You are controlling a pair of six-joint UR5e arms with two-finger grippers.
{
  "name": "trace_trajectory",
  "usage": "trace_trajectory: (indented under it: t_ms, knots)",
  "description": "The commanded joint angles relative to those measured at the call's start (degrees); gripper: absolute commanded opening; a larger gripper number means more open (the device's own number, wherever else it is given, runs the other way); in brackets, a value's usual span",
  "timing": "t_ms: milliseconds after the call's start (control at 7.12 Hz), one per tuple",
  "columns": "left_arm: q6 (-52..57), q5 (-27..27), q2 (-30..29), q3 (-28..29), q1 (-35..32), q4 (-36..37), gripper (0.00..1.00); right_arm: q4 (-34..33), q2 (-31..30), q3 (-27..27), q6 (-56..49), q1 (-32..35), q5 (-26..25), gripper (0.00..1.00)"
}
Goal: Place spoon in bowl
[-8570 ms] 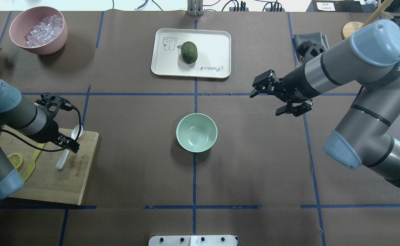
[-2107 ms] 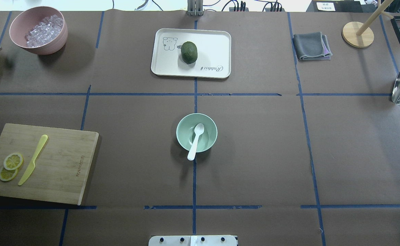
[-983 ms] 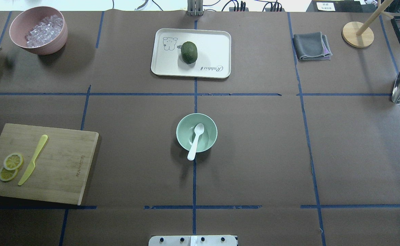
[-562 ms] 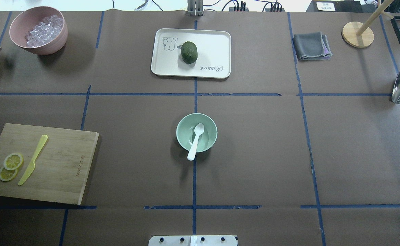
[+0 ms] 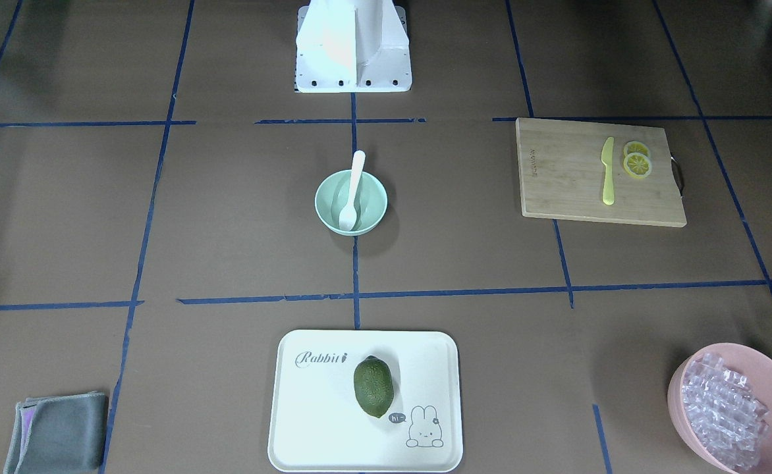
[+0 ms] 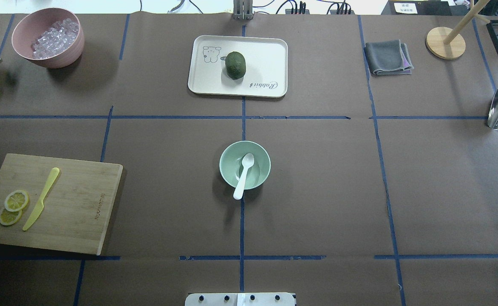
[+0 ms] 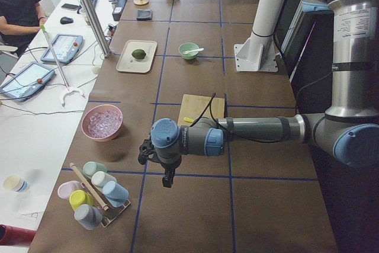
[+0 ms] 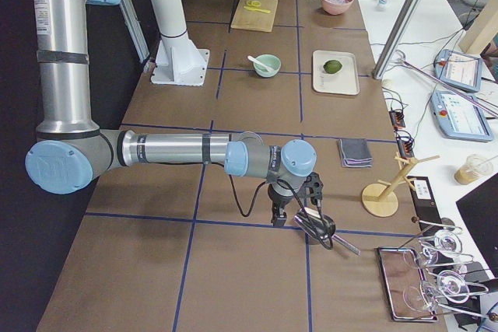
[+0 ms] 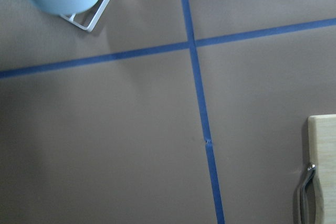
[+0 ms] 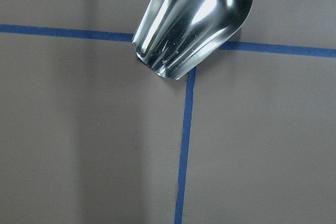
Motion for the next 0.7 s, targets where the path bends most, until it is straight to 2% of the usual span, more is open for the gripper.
trace_trajectory:
  t_ms: [0, 562]
  knots:
    - [0.2, 0.2, -0.5, -1.0, 0.1, 7.8, 1.0, 0.0, -0.2, -0.1, -0.1, 0.0, 0.1, 1.0]
    - [0.4, 0.2, -0.6, -1.1, 0.1, 7.1, 1.0, 0.0, 0.1, 0.0, 0.0, 0.0, 1.2, 0.99]
